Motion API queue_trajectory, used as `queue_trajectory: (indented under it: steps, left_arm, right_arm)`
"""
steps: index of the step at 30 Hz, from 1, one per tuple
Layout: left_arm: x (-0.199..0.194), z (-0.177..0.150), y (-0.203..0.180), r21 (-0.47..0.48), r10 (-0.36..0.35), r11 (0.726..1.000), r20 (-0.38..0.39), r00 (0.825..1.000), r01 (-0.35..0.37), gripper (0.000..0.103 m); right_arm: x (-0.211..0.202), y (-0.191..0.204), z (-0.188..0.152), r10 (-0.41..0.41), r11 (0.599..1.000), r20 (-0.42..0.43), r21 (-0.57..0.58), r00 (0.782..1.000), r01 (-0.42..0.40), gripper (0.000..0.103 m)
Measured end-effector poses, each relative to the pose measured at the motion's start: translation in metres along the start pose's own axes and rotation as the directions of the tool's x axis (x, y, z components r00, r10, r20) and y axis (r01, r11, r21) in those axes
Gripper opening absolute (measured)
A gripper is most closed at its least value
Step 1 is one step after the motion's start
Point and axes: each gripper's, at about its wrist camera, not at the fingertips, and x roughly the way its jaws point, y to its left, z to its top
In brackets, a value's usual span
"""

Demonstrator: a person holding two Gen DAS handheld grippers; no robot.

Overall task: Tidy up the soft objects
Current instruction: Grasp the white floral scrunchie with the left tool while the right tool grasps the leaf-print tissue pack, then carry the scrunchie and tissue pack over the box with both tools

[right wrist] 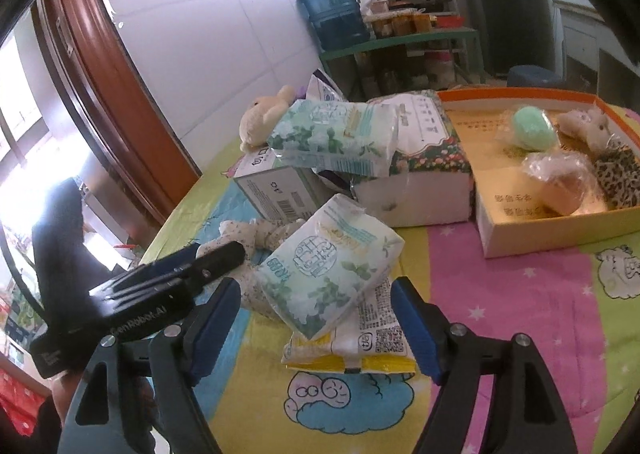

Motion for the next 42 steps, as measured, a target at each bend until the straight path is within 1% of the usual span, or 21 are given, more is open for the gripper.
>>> queue_trajectory:
  steps: [4, 6, 10, 13, 14, 15, 16, 18, 19, 20, 21, 23, 27, 33, 37, 42]
  left_arm:
    - [0.012, -0.001, -0.003, 0.011, 0.001, 1.0, -0.034, 0.999, 0.0, 0.072]
    - [0.019, -0.001, -0.004, 0.008, 0.0, 1.0, -0.051, 0.999, 0.0, 0.07]
    - [0.022, -0.001, -0.001, -0.015, -0.005, 1.0, -0.047, 0.999, 0.004, 0.068]
    - [0.023, 0.0, 0.001, -0.019, -0.008, 1.0, -0.045, 0.999, 0.007, 0.063]
    - [0.023, 0.0, 0.002, -0.02, -0.01, 1.0, -0.043, 0.999, 0.01, 0.058]
    - [0.023, 0.001, 0.003, -0.022, -0.021, 1.0, -0.043, 0.999, 0.02, 0.05]
    - [0.024, 0.001, 0.003, -0.025, -0.028, 0.999, -0.045, 0.999, 0.027, 0.046]
    - [0.025, 0.001, 0.006, -0.037, -0.037, 0.999, -0.047, 0.998, 0.035, 0.024]
    - [0.026, 0.001, 0.007, -0.045, -0.047, 0.998, -0.048, 0.998, 0.045, 0.02]
    - [0.026, 0.001, 0.008, -0.05, -0.055, 0.997, -0.045, 0.997, 0.053, 0.016]
    - [0.025, 0.001, 0.009, -0.052, -0.062, 0.997, -0.041, 0.997, 0.06, 0.015]
    - [0.023, -0.001, 0.008, -0.05, -0.071, 0.996, -0.033, 0.997, 0.07, 0.014]
    - [0.019, -0.003, 0.008, -0.048, -0.076, 0.996, -0.015, 0.997, 0.076, 0.013]
    - [0.004, -0.006, 0.005, -0.039, -0.058, 0.997, 0.031, 0.998, 0.06, 0.013]
    - [-0.015, -0.002, 0.005, -0.031, -0.039, 0.999, 0.087, 0.995, 0.042, 0.013]
    - [-0.041, 0.007, -0.001, -0.014, -0.03, 0.999, 0.158, 0.987, 0.033, 0.013]
  right_arm:
    - [0.008, 0.0, 0.001, 0.003, 1.0, -0.018, 0.003, 1.0, -0.003, 0.077]
    - [0.013, 0.001, 0.002, -0.001, 1.0, -0.024, -0.001, 1.0, 0.001, 0.077]
    - [0.015, 0.003, 0.003, -0.011, 1.0, -0.007, -0.009, 1.0, 0.011, 0.077]
    - [0.02, 0.004, 0.004, -0.026, 1.0, -0.012, -0.01, 1.0, 0.026, 0.077]
    - [0.021, 0.004, 0.004, -0.031, 0.999, -0.015, -0.011, 0.999, 0.031, 0.077]
    - [0.023, 0.004, 0.005, -0.035, 0.999, -0.017, -0.013, 0.999, 0.035, 0.077]
    - [0.024, 0.005, 0.006, -0.043, 0.999, -0.019, -0.015, 0.999, 0.043, 0.077]
    - [0.025, 0.005, 0.006, -0.056, 0.998, -0.022, -0.013, 0.998, 0.056, 0.076]
    - [0.026, 0.004, 0.006, -0.06, 0.998, -0.024, -0.008, 0.998, 0.06, 0.074]
    - [0.025, 0.003, 0.006, -0.068, 0.998, -0.021, -0.002, 0.997, 0.068, 0.068]
    - [0.023, 0.002, 0.006, -0.068, 0.998, -0.017, 0.004, 0.998, 0.068, 0.068]
    - [0.019, -0.003, 0.005, -0.048, 0.999, -0.009, 0.024, 0.999, 0.049, 0.066]
    - [0.011, -0.008, 0.004, -0.038, 0.999, 0.007, 0.038, 0.999, 0.038, 0.065]
    - [-0.006, -0.013, 0.005, -0.032, 0.999, 0.042, 0.029, 0.999, 0.031, 0.065]
    - [-0.019, -0.012, 0.006, -0.03, 0.999, 0.065, 0.026, 0.997, 0.028, 0.065]
    - [-0.036, -0.012, 0.008, -0.034, 0.999, 0.095, 0.021, 0.995, 0.032, 0.065]
